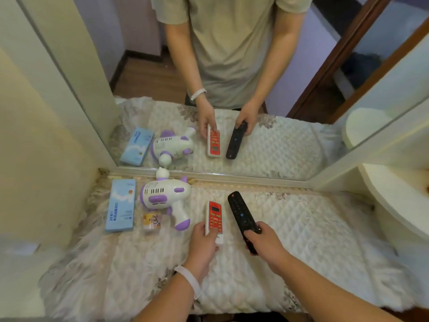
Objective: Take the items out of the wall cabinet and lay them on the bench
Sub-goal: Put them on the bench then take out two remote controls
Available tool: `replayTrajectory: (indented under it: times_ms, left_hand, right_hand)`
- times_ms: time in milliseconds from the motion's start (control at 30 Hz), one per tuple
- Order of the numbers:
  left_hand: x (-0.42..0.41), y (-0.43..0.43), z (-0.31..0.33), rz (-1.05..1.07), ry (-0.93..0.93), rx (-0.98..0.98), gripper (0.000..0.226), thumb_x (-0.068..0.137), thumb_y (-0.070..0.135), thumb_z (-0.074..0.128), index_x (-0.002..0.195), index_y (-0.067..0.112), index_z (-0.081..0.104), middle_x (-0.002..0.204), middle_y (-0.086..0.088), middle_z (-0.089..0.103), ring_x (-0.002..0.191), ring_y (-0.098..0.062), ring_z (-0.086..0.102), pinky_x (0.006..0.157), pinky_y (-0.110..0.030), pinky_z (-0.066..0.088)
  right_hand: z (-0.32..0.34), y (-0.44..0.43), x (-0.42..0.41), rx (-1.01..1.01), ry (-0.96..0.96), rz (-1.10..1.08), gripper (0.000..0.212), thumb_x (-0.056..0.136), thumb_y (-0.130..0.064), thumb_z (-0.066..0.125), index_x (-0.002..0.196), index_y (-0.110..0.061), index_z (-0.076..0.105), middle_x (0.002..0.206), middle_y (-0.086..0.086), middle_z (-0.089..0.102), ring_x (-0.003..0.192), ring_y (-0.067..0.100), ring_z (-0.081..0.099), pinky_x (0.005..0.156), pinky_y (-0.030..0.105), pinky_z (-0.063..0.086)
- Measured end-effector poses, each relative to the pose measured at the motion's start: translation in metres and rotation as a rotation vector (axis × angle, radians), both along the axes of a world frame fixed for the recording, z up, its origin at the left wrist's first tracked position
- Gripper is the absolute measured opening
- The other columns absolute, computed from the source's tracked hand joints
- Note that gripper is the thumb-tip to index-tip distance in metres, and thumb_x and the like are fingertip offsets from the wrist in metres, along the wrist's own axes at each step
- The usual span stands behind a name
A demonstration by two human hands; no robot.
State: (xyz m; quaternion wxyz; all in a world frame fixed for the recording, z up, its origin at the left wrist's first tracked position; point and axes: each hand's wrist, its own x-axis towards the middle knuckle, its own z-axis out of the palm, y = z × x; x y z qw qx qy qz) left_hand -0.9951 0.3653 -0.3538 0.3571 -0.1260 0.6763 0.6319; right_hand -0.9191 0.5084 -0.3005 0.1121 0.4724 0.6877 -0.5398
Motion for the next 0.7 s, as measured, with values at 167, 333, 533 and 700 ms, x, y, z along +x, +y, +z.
replayTrajectory:
  times_ms: [167, 333, 533, 700]
  left_hand:
    - [-0.005, 0.004, -0.015, 0.045, 0.095, -0.093, 0.013, 0.095, 0.020, 0.055, 0.102, 0.030, 0.057, 0.097, 0.002, 0.067, 0.087, -0.017, 0.067, 0.075, -0.038, 0.058]
    - [-0.009, 0.011, -0.023, 0.134, 0.215, -0.234, 0.023, 0.096, 0.018, 0.055, 0.116, 0.026, 0.061, 0.104, 0.002, 0.069, 0.091, -0.010, 0.064, 0.076, -0.025, 0.053]
    - [-0.009, 0.020, -0.022, 0.093, 0.335, -0.494, 0.030, 0.093, 0.022, 0.054, 0.122, 0.022, 0.059, 0.104, -0.002, 0.067, 0.092, -0.020, 0.064, 0.075, -0.032, 0.051]
    - [-0.004, 0.024, -0.026, -0.014, 0.414, -0.697, 0.054, 0.083, 0.046, 0.039, 0.128, 0.019, 0.053, 0.107, -0.005, 0.065, 0.097, -0.026, 0.062, 0.079, -0.041, 0.055]
  right_hand:
    - [-0.021, 0.008, -0.018, -0.042, -0.026, 0.004, 0.013, 0.092, -0.022, 0.060, 0.104, -0.016, 0.059, 0.094, 0.009, 0.067, 0.075, 0.020, 0.063, 0.061, 0.027, 0.050]
    - [-0.036, 0.014, -0.037, -0.127, -0.017, 0.098, 0.012, 0.094, -0.025, 0.059, 0.105, -0.019, 0.060, 0.099, 0.004, 0.069, 0.088, 0.018, 0.067, 0.070, 0.027, 0.053]
    - [-0.053, 0.022, -0.049, 0.083, -0.052, 0.339, 0.013, 0.092, -0.031, 0.054, 0.099, -0.020, 0.055, 0.089, -0.002, 0.066, 0.080, 0.014, 0.064, 0.071, 0.035, 0.055]
    - [-0.052, 0.039, -0.051, 0.378, -0.122, 0.666, 0.023, 0.091, -0.048, 0.046, 0.096, -0.027, 0.050, 0.080, -0.009, 0.062, 0.069, 0.011, 0.061, 0.055, 0.029, 0.046]
